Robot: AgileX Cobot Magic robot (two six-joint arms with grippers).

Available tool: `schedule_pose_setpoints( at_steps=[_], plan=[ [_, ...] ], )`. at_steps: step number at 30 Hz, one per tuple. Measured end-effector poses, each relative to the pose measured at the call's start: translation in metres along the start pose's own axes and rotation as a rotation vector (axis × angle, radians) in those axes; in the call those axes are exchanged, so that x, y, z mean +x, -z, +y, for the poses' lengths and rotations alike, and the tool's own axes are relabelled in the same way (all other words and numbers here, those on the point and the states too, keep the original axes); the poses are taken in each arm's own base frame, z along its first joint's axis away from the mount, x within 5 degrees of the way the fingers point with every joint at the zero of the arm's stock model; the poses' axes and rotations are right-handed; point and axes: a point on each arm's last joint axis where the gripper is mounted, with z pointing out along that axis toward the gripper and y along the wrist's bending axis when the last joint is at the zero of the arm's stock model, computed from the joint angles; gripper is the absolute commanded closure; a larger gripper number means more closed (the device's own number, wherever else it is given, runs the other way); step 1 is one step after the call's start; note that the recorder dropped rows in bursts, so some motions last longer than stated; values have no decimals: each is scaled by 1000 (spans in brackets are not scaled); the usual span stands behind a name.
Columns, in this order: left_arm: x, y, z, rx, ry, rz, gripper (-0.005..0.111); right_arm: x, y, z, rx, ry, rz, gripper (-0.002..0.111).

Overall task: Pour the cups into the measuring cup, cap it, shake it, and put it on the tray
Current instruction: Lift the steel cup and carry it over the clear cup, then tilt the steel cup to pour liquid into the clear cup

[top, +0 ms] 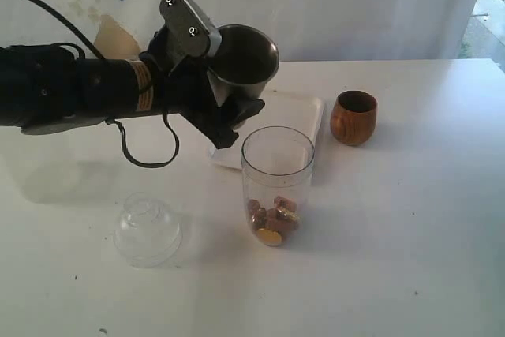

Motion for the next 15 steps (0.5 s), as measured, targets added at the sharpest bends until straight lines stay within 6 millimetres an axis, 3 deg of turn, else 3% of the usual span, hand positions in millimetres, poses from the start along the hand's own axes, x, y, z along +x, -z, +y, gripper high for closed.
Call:
schedule_pose_setpoints(
  at_steps=[8, 15],
  plan=[
    [0, 0, -1, 2, -131, -1, 107, 0, 0, 0, 0, 0, 0, 108],
    [-1, 0, 0, -6, -145, -4, 107, 0, 0, 0, 0, 0, 0, 108]
  ],
)
